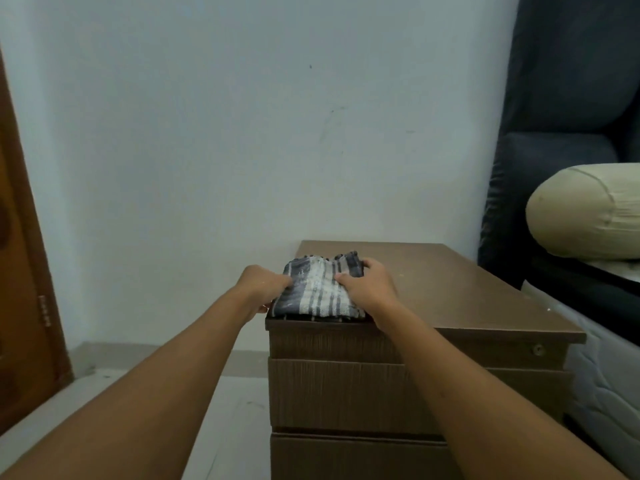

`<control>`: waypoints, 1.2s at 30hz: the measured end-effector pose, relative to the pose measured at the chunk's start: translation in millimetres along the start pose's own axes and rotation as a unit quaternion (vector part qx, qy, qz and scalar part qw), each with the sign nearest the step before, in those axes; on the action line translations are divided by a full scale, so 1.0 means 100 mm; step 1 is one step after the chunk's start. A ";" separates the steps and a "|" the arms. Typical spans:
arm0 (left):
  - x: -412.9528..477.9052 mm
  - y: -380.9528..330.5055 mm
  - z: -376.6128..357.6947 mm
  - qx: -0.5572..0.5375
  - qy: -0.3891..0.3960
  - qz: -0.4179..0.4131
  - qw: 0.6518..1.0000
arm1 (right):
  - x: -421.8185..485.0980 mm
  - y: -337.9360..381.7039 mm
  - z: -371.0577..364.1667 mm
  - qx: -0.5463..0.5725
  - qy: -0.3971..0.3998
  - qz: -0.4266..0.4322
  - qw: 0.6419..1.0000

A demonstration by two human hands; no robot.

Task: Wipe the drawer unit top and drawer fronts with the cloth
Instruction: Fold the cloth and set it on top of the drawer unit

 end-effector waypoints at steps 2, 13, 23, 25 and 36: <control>0.03 0.03 -0.04 -0.008 -0.019 0.000 1.000 | -0.02 0.00 0.03 -0.041 0.018 0.005 0.999; -0.58 0.41 -0.11 0.094 -0.162 -0.266 0.946 | -0.62 -0.14 0.17 -0.275 0.086 0.119 0.950; -0.45 0.39 -0.10 0.072 -0.169 -0.216 0.959 | -0.64 -0.11 0.10 -0.303 0.022 0.138 0.943; -0.45 0.40 -0.11 0.075 -0.173 -0.212 0.959 | -0.63 -0.11 0.09 -0.305 0.022 0.132 0.943; -0.55 0.44 -0.13 0.094 -0.199 -0.184 0.958 | -0.63 -0.13 0.07 -0.263 0.050 0.096 0.959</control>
Point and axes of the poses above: each hand's wrist, its own x-axis towards the middle knuckle, its own z-axis out of the back of the hand, y = z × x, the point moved 4 cm from there along x, towards the middle knuckle, and after that the axes turned 6 degrees about y, right-handed, at the moved point
